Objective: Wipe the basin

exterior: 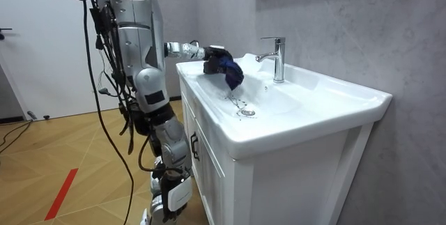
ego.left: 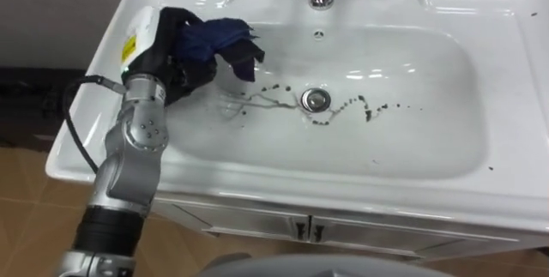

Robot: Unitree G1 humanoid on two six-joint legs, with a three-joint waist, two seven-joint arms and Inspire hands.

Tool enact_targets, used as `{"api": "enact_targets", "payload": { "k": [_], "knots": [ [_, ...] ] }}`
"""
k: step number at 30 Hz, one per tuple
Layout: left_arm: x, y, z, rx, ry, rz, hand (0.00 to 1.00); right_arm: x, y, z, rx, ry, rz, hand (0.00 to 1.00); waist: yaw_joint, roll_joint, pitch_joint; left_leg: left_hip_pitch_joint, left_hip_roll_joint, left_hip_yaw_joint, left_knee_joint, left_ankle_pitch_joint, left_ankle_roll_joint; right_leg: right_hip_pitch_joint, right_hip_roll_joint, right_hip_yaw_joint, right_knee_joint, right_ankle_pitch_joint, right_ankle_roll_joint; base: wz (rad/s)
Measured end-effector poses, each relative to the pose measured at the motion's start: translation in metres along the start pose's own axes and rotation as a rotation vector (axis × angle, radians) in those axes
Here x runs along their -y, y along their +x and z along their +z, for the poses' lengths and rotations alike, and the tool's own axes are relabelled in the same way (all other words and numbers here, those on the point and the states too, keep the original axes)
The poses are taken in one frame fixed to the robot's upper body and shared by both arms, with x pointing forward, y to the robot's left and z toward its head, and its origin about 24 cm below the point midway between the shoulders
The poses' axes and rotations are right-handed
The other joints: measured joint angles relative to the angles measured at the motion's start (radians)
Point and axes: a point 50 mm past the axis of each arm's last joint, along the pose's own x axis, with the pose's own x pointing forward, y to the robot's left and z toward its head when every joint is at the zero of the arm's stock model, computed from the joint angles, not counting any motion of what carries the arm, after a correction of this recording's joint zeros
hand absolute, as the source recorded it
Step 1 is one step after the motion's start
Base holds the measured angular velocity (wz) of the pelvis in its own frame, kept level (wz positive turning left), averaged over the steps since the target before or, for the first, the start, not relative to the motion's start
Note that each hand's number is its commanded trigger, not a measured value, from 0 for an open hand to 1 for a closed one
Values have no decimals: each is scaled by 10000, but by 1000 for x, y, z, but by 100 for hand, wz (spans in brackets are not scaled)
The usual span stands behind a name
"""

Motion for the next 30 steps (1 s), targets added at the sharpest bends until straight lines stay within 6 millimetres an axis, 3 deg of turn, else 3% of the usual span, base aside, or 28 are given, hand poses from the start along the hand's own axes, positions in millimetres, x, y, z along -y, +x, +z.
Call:
{"api": "enact_targets", "payload": {
  "k": [5, 10, 24, 30],
  "knots": [
    [19, -1, -11, -589, 516, -949, 100, 2, -1, 5, 119, -1, -77, 0, -101, 3, -1, -86, 17, 45, 24, 1, 6, -158, 0, 47, 21, 1, 0, -2],
    [23, -1, -11, -559, 948, -1140, 100, 2, 0, 3, 31, 0, -147, 0, -188, 60, -21, -183, 23, 51, 47, 4, 10, -218, 4, 67, 25, 2, 1, 0],
    [40, -5, -16, -1041, 2458, -2677, 100, 5, -2, 8, 75, 5, -445, 0, -408, 100, 66, -219, 40, 45, 203, -3, 17, -192, 20, 54, 37, 1, 0, 0],
    [45, -5, -19, -1218, 2493, -3211, 100, 6, -2, 8, 75, 1, -586, 0, -441, 139, 41, -382, 121, 45, 445, -139, 57, -177, 79, 50, 48, 0, 1, 1]
  ]
}}
